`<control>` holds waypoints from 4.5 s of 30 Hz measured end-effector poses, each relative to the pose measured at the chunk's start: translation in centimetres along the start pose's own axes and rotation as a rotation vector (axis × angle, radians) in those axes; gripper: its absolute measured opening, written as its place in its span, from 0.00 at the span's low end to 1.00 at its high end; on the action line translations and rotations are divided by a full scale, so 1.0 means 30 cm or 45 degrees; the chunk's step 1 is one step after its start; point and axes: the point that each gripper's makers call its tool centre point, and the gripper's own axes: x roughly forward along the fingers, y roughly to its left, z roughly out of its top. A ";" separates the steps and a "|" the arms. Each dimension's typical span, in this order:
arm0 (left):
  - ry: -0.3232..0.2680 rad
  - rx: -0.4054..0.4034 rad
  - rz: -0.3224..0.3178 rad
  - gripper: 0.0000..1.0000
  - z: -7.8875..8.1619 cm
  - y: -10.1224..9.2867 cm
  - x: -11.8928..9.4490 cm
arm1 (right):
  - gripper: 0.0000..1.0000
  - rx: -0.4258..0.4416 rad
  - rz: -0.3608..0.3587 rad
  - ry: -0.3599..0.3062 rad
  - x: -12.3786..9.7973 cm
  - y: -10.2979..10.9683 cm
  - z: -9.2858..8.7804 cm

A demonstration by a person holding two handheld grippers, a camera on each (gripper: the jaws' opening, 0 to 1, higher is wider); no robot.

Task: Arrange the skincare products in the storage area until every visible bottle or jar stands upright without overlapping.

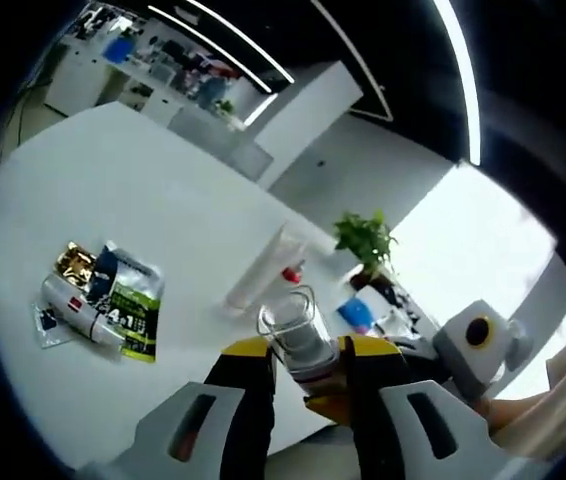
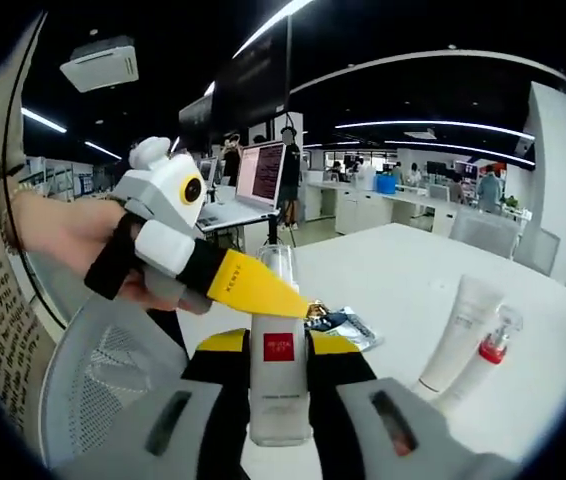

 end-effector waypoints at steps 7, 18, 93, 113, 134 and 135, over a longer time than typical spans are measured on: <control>0.091 0.211 -0.082 0.19 0.007 -0.071 0.043 | 0.22 0.009 0.016 -0.031 -0.032 -0.025 -0.010; 0.407 0.783 -0.303 0.17 -0.024 -0.167 0.107 | 0.24 0.025 0.210 -0.057 -0.101 -0.053 -0.006; 0.810 1.236 -0.515 0.18 -0.331 0.083 0.460 | 0.22 0.032 -0.020 0.294 -0.016 -0.311 -0.518; 0.686 1.038 -0.358 0.35 -0.261 0.115 0.442 | 0.22 0.053 -0.019 0.313 -0.028 -0.418 -0.527; 0.719 0.928 -0.304 0.40 -0.318 0.144 0.349 | 0.22 0.035 -0.016 0.332 0.012 -0.585 -0.518; 0.717 0.924 -0.303 0.40 -0.318 0.144 0.349 | 0.22 0.034 -0.015 0.334 0.014 -0.589 -0.518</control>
